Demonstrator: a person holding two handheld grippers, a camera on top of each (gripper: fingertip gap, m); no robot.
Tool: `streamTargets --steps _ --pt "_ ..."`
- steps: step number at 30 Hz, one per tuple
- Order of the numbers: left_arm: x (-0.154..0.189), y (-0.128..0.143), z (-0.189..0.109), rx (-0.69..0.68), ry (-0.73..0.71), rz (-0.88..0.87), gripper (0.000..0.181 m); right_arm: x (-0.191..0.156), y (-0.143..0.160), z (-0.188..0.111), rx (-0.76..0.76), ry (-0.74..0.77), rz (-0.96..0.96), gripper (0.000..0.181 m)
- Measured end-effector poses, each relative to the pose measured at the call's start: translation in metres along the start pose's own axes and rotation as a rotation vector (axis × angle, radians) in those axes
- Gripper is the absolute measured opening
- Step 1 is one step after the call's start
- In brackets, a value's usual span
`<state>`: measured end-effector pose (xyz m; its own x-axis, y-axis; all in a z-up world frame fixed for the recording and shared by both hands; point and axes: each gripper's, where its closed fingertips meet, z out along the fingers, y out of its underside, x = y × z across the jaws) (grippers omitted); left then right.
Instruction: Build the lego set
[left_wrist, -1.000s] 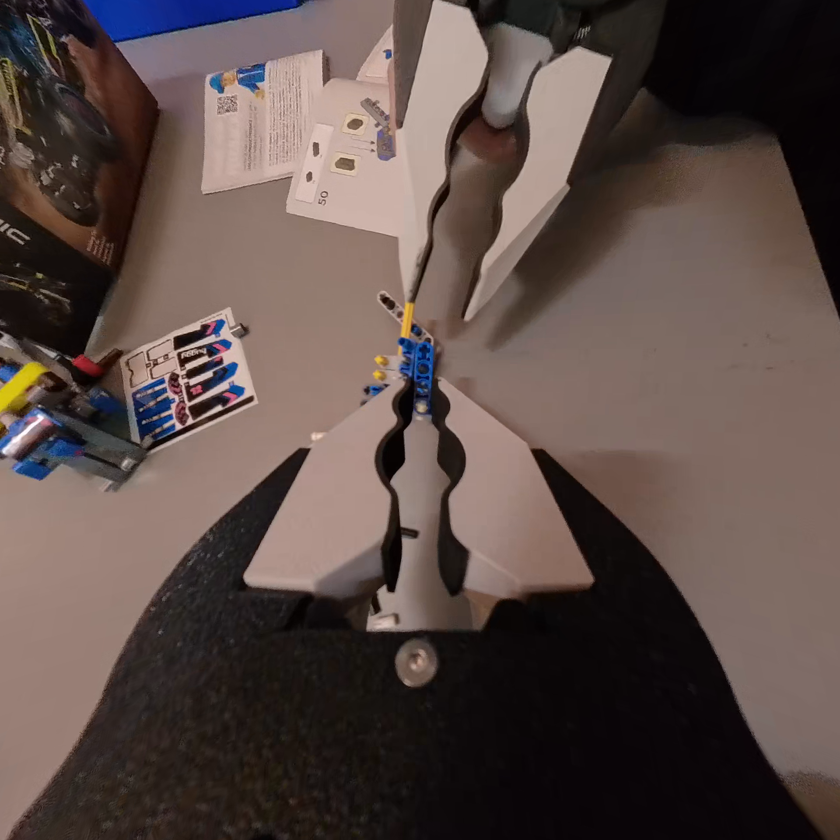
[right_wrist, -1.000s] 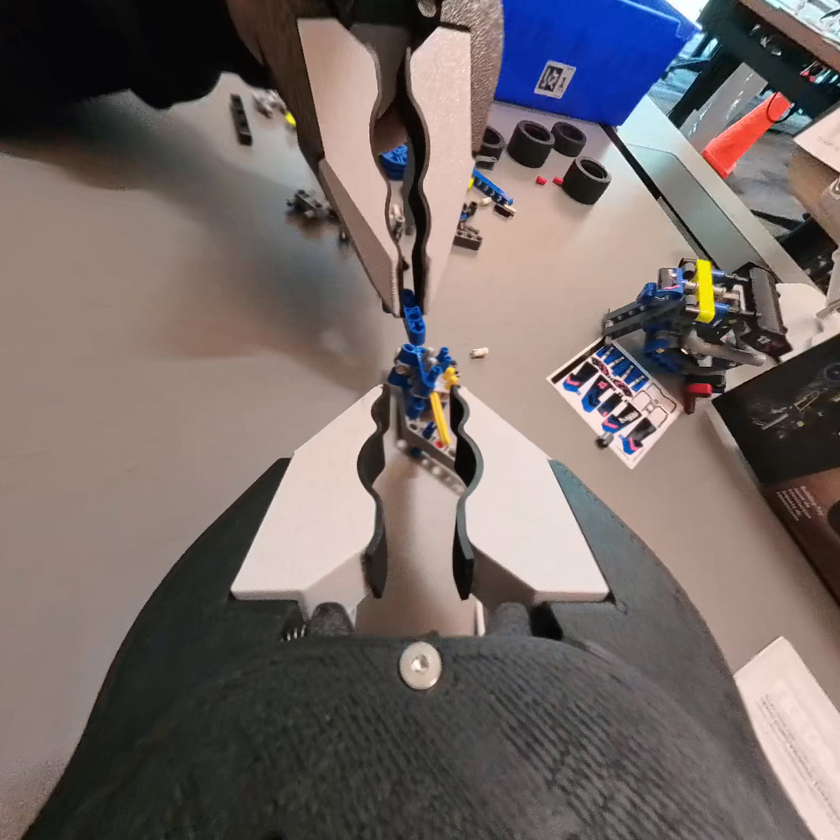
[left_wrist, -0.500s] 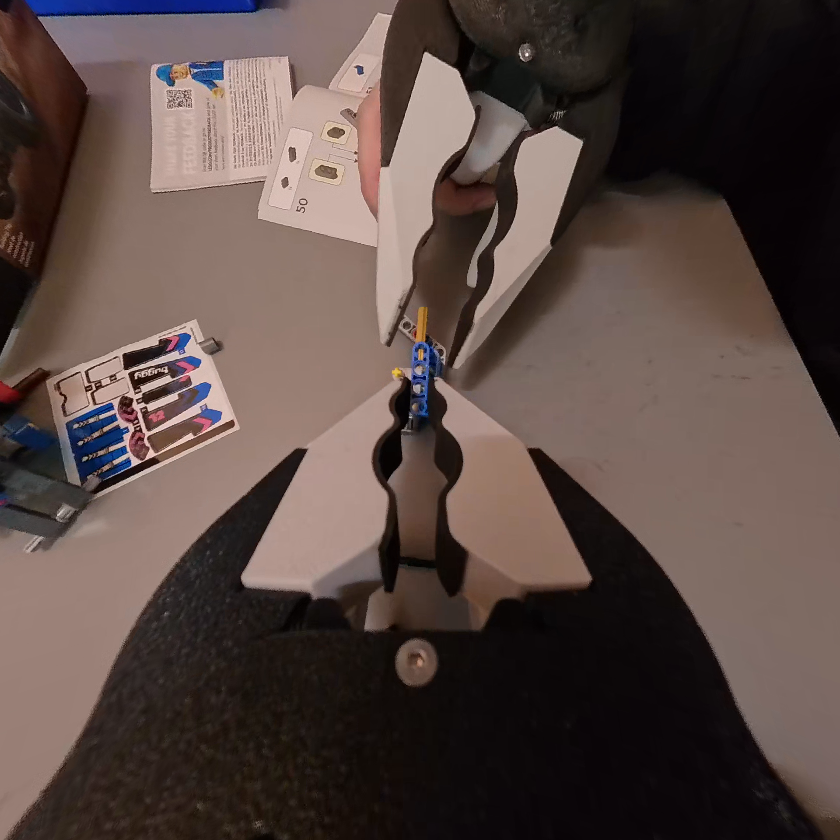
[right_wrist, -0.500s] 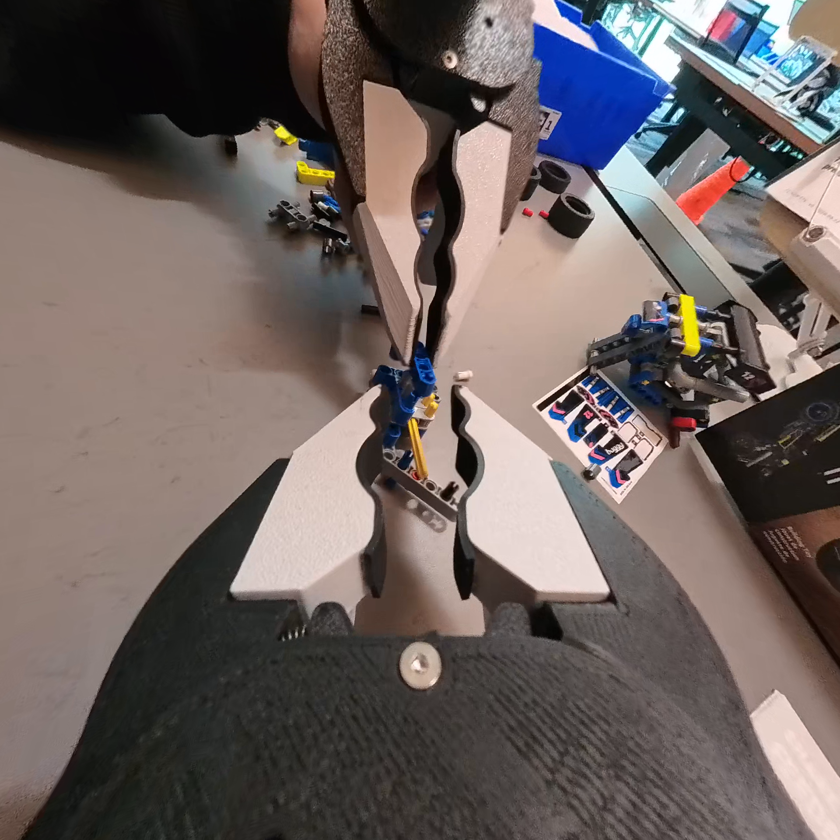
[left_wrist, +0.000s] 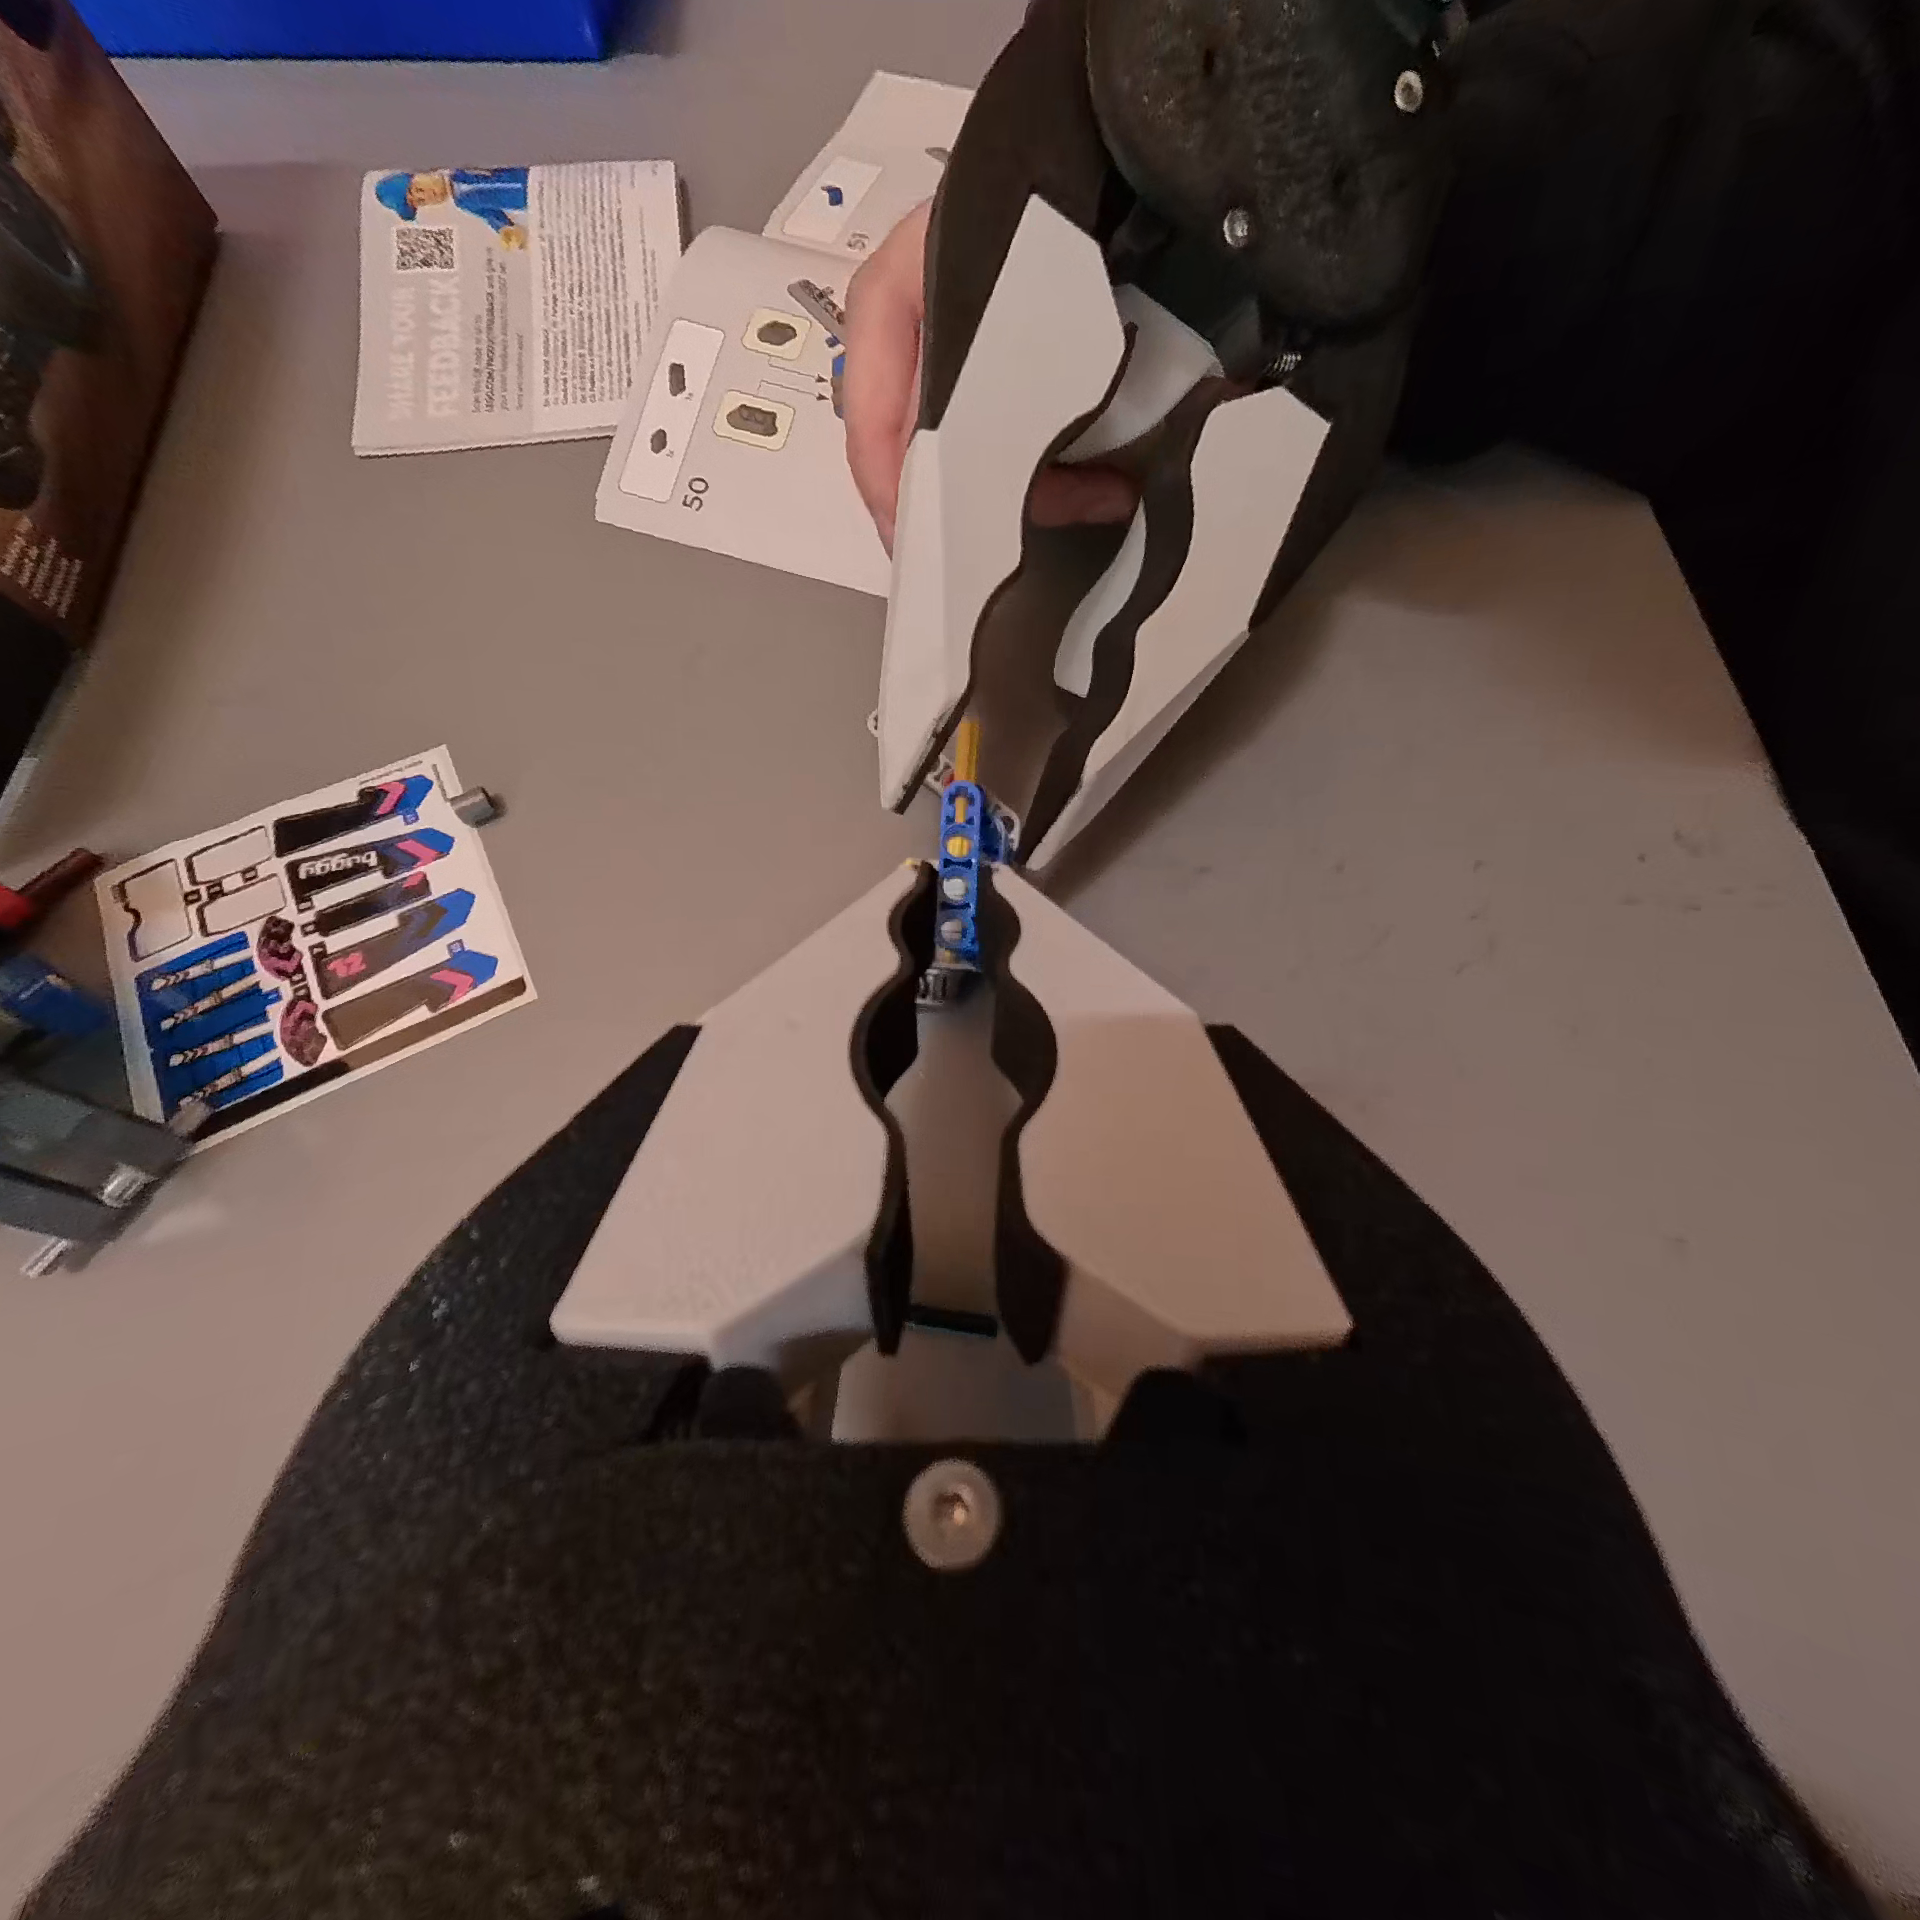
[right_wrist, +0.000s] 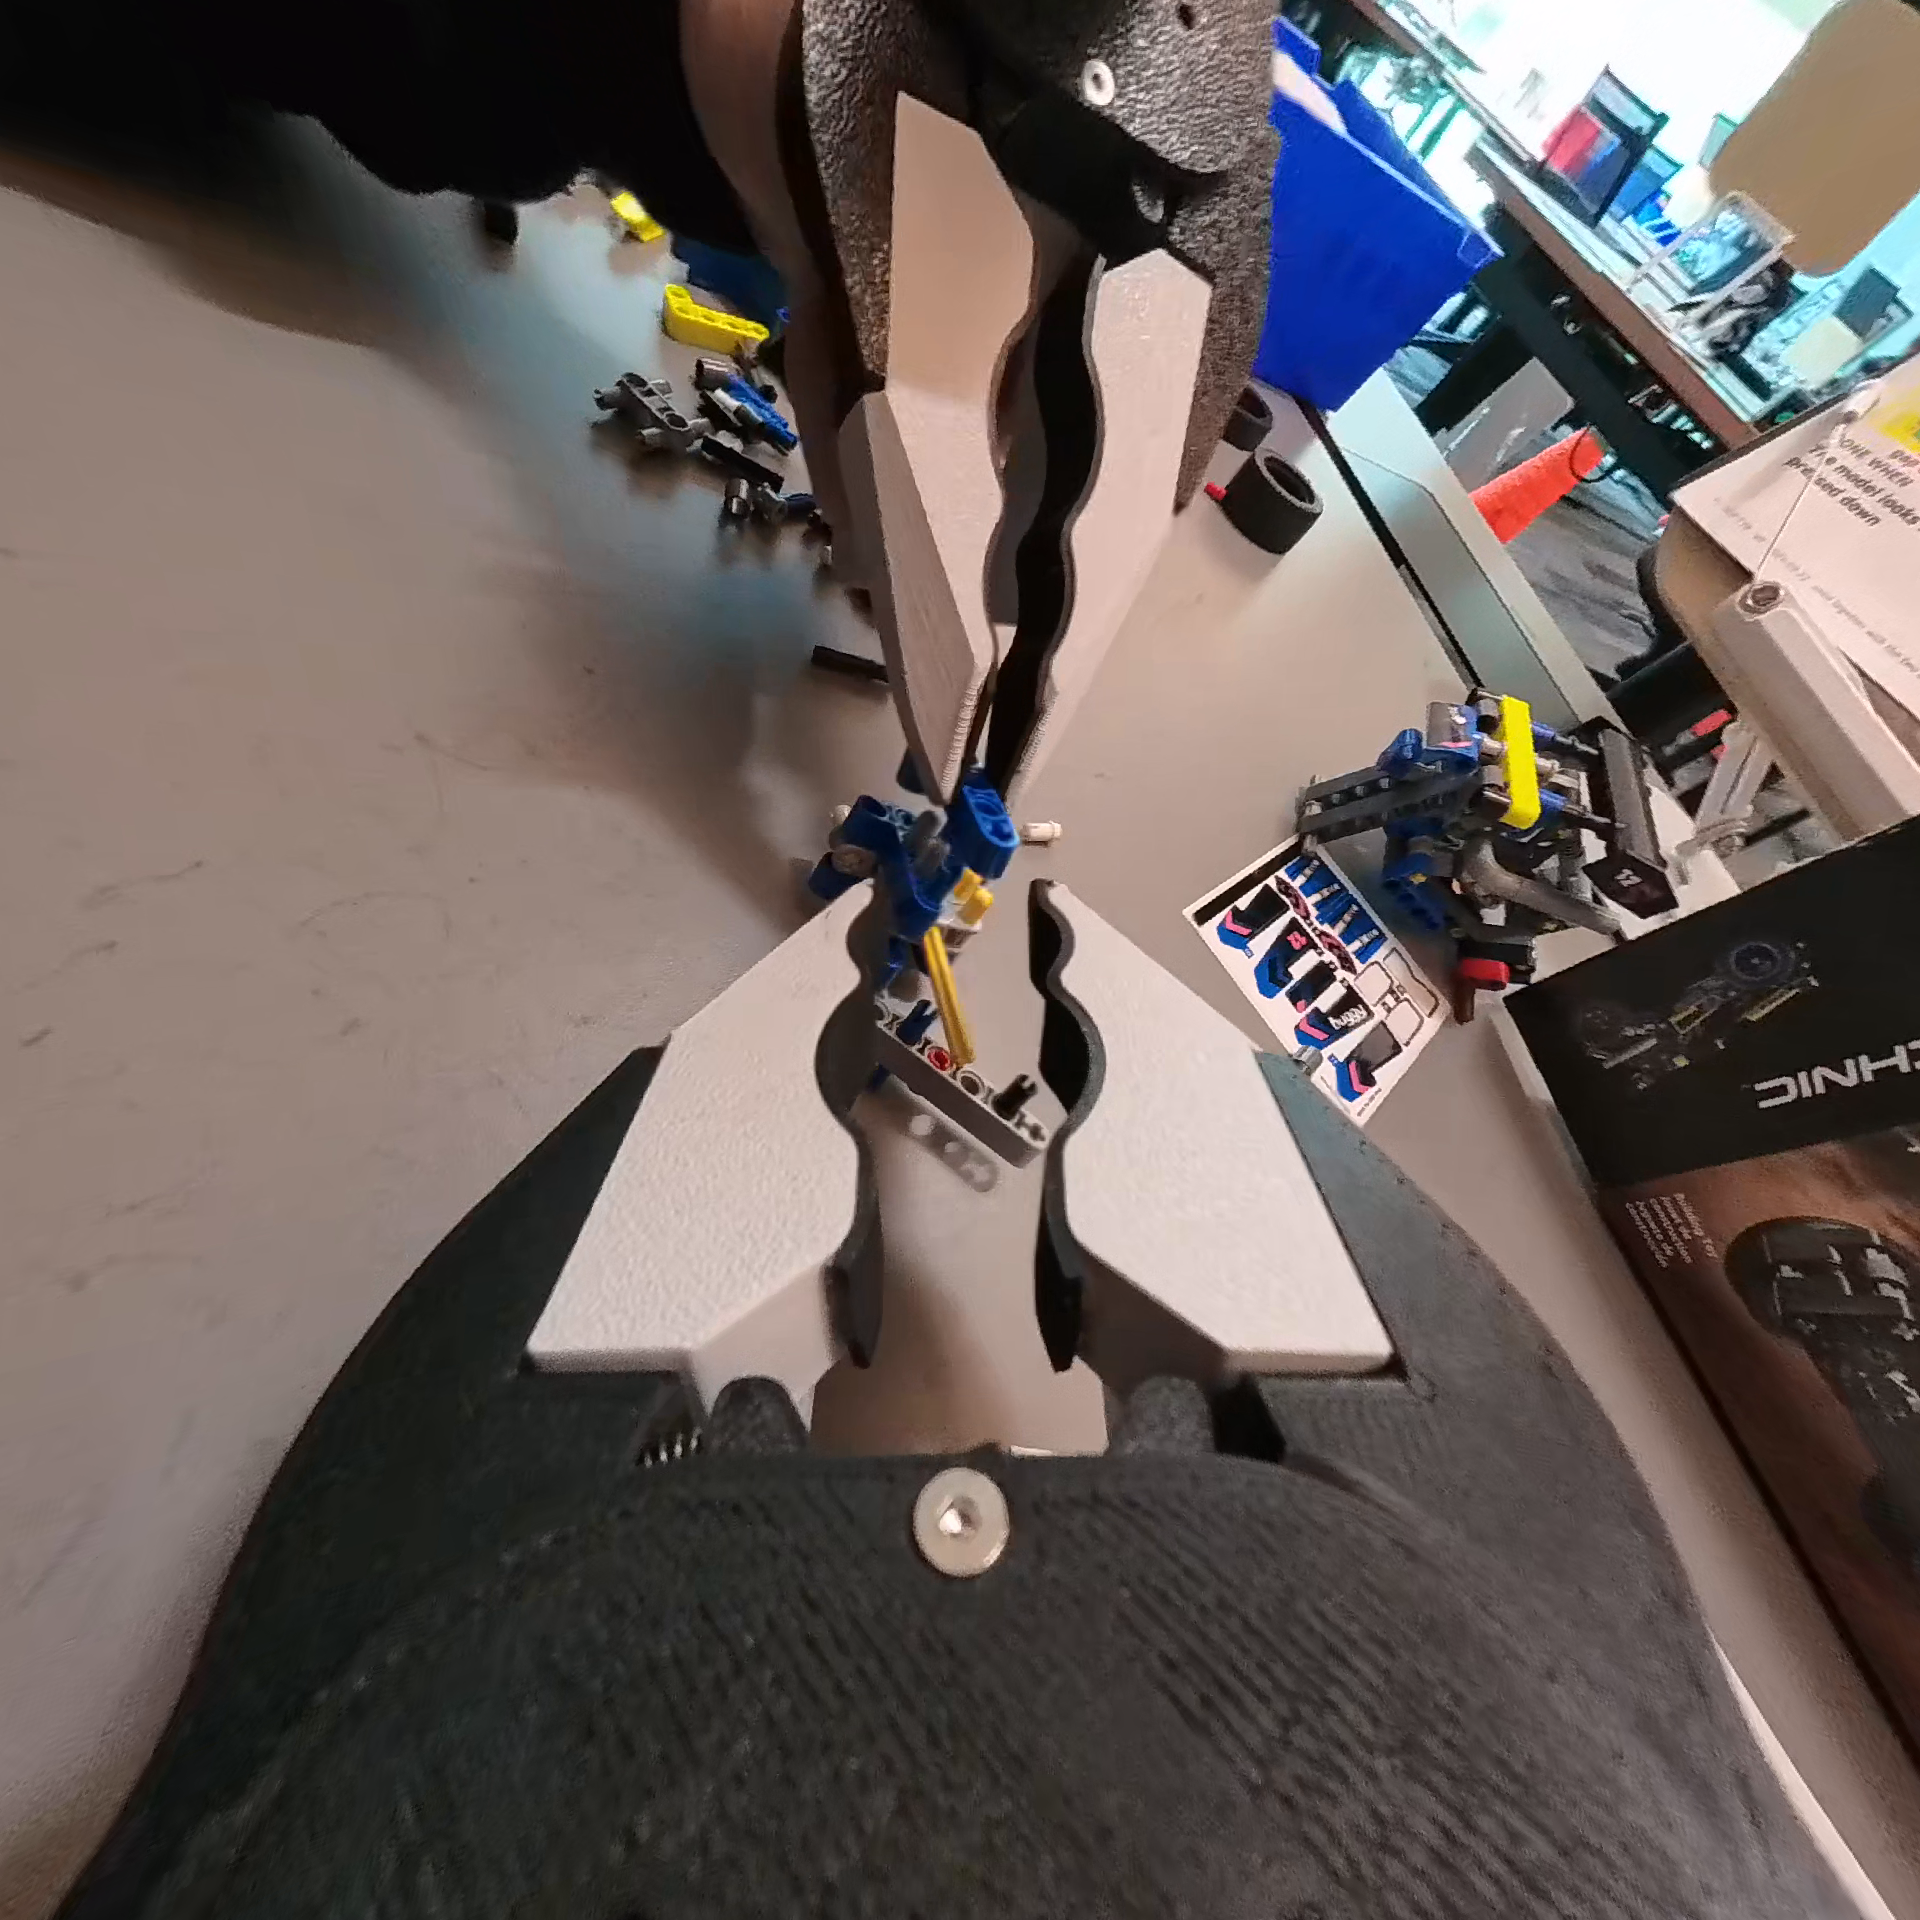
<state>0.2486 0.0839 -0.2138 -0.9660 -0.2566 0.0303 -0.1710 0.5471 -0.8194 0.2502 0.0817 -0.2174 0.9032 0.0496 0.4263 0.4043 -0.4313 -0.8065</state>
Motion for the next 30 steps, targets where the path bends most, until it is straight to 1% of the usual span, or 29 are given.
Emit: streamTargets --steps 3,6,12,14,20,23,28,30 --pt "0.000 -0.006 -0.003 0.054 -0.025 -0.015 0.004 0.004 -0.004 -0.003 0.027 0.054 -0.012 0.024" --pt "0.003 -0.010 -0.005 0.106 -0.040 -0.029 0.004 0.005 -0.003 -0.006 0.020 0.097 -0.046 0.023" --pt "0.004 -0.012 -0.014 0.137 -0.100 -0.018 0.004 0.014 0.003 -0.010 -0.016 0.157 -0.093 0.018" --pt "0.001 -0.012 -0.017 0.149 -0.132 -0.010 0.004 0.016 0.001 -0.011 -0.001 0.168 -0.098 0.016" --pt "-0.008 -0.002 -0.020 0.138 -0.184 0.003 0.004 0.009 -0.006 -0.010 0.032 0.136 -0.111 0.017" --pt "-0.011 -0.001 -0.020 0.143 -0.210 0.007 0.004 0.007 -0.004 -0.008 0.015 0.125 -0.120 0.017" --pt "-0.018 -0.003 -0.025 0.156 -0.268 0.023 0.004 0.009 0.001 -0.008 0.010 0.105 -0.048 0.023" --pt "-0.023 -0.004 -0.030 0.173 -0.301 0.022 0.004 0.008 -0.002 -0.009 0.031 0.092 -0.030 0.025"
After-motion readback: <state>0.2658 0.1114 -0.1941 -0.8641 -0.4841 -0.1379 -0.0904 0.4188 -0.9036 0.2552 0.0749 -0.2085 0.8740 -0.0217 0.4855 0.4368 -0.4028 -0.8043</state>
